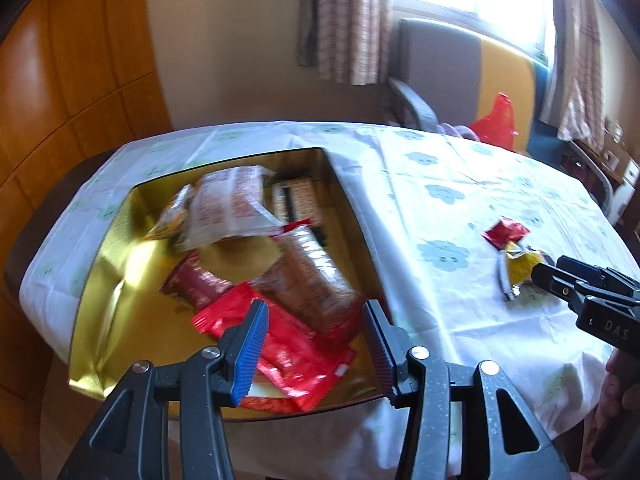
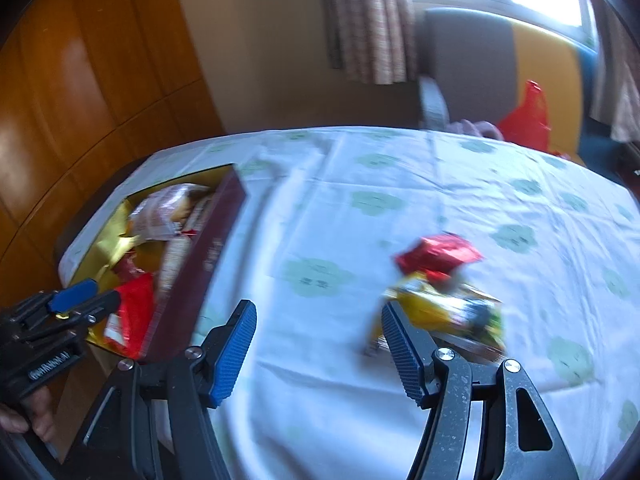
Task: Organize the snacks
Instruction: 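Move the left gripper to the yellow printed packet and grasp it, then grasp the red wrapped cake with the right gripper while the left gripper holds the yellow packet, then carry the yellow packet into the tin and open the left gripper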
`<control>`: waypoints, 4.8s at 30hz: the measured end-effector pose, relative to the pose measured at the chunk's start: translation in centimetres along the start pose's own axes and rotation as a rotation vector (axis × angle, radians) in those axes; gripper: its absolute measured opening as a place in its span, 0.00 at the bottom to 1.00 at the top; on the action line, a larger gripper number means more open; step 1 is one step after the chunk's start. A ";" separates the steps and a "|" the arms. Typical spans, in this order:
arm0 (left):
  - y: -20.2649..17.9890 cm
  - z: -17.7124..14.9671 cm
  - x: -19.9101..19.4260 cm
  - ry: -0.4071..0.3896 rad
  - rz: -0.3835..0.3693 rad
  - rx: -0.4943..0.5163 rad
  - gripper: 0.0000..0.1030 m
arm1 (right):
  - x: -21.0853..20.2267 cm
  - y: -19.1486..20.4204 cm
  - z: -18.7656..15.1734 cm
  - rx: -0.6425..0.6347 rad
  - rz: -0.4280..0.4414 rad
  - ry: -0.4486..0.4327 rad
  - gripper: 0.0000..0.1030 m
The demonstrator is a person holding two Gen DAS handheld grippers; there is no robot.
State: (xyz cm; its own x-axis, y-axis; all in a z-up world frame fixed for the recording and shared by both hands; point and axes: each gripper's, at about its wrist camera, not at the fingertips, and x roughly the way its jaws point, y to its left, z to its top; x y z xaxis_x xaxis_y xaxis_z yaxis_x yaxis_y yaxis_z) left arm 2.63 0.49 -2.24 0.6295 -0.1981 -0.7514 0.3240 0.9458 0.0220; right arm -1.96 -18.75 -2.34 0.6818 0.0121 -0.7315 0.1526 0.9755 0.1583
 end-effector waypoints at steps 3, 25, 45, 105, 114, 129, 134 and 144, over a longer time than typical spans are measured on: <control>-1.4 0.5 0.3 0.008 -0.041 0.043 0.48 | -0.5 -2.8 -1.2 0.048 -0.051 0.017 0.64; -16.6 2.5 3.2 0.025 -0.345 0.567 0.59 | -1.9 -11.5 -4.3 0.214 -0.220 0.041 0.71; -23.7 2.4 9.7 0.052 -0.374 0.769 0.33 | -2.3 -13.2 -5.2 0.122 -0.326 0.083 0.79; -13.5 -1.2 7.9 0.107 -0.301 0.300 0.30 | 3.2 -9.3 2.8 0.019 0.004 0.041 0.79; -13.0 -1.4 7.5 0.094 -0.308 0.278 0.30 | 9.2 -9.2 5.5 0.121 0.085 0.248 0.79; -12.8 -1.5 7.4 0.082 -0.331 0.251 0.30 | 13.1 -5.2 6.4 -0.164 -0.109 0.180 0.38; -13.0 -1.4 7.5 0.083 -0.322 0.254 0.30 | 10.4 -7.0 3.4 -0.168 -0.133 0.127 0.37; -11.9 0.5 5.7 0.081 -0.285 0.205 0.27 | 9.8 -7.0 2.1 -0.182 -0.164 0.058 0.40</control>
State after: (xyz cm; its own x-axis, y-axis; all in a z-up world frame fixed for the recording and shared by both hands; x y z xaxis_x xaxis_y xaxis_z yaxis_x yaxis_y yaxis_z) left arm 2.70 -12.07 -6.43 0.4384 -0.4174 -0.7959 0.6185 0.7827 -0.0698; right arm 5.15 -25.94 -9.22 0.6158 -0.1418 -0.7750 0.1228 0.9889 -0.0834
